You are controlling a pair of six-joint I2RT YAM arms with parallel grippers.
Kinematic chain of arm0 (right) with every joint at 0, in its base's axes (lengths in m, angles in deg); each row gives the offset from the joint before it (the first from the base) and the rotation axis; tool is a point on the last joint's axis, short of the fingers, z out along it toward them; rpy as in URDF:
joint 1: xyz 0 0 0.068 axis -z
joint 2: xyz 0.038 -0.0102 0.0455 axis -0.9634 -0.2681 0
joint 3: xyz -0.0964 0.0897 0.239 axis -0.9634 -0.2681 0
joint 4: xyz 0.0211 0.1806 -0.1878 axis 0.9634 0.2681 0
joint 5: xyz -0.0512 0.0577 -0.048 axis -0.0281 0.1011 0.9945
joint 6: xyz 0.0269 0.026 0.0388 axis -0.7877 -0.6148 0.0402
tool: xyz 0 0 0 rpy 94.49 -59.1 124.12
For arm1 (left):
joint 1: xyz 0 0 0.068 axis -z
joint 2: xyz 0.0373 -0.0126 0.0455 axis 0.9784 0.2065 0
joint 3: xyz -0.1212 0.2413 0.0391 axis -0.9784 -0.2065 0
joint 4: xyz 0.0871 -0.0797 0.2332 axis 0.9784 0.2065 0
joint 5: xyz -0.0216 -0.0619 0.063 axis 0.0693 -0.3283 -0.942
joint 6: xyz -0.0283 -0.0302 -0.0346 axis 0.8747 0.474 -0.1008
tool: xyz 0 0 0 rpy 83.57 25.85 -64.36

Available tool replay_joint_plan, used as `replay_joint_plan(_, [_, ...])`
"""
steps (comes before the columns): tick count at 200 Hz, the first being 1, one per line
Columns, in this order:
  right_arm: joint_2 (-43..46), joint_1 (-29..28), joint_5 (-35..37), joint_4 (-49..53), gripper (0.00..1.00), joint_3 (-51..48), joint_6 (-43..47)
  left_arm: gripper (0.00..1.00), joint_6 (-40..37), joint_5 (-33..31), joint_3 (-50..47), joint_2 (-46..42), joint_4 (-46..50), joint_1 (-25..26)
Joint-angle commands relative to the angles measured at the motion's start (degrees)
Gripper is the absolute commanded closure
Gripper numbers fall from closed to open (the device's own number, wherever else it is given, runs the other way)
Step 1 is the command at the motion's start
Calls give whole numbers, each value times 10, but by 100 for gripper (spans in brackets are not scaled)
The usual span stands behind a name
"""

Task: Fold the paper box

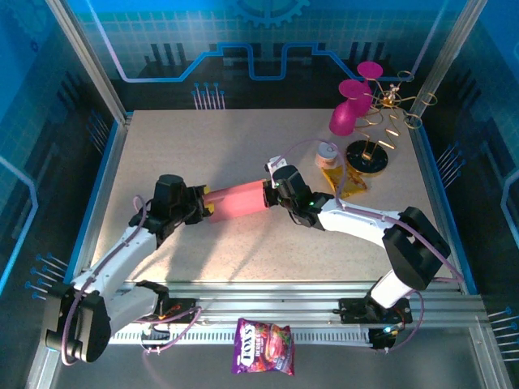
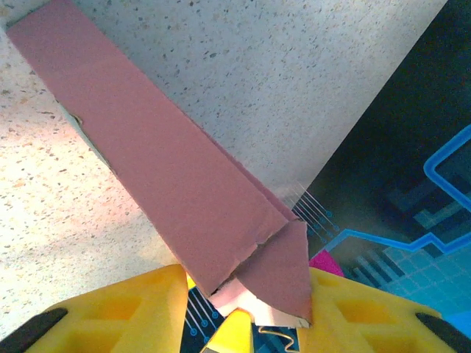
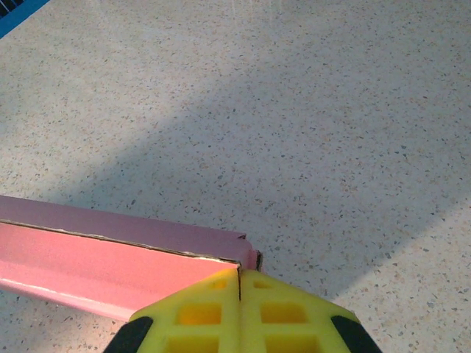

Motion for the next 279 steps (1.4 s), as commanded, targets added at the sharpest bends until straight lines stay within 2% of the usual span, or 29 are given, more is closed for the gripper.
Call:
replay_joint_plan(1, [-13, -9, -8, 38, 100, -14, -3, 60, -5, 5, -18, -8, 2, 1])
replay_joint_plan(70, [7, -9, -20, 54, 98, -10, -19, 73, -18, -1, -27, -7, 9, 5])
replay_joint_plan(105, [26, -6, -32, 72, 86, -7, -41, 75, -17, 0, -35, -4, 12, 12])
replay_joint_plan(141, [50, -4, -57, 107, 64, 6, -74, 76, -16, -5, -40, -8, 22, 19])
replay_joint_plan(161, [68, 0, -76, 130, 55, 16, -104, 76, -15, -6, -43, -11, 24, 22])
replay_joint_plan(214, [106, 21, -150, 209, 38, 54, -244, 79, -13, -10, -46, -10, 24, 23])
replay_joint_plan(242, [112, 67, -214, 212, 34, 55, -368, 79, -15, -10, -46, -11, 27, 23])
replay_joint_plan(279, [64, 127, -331, 196, 33, 88, -498, 80, -16, -11, -45, -13, 29, 23])
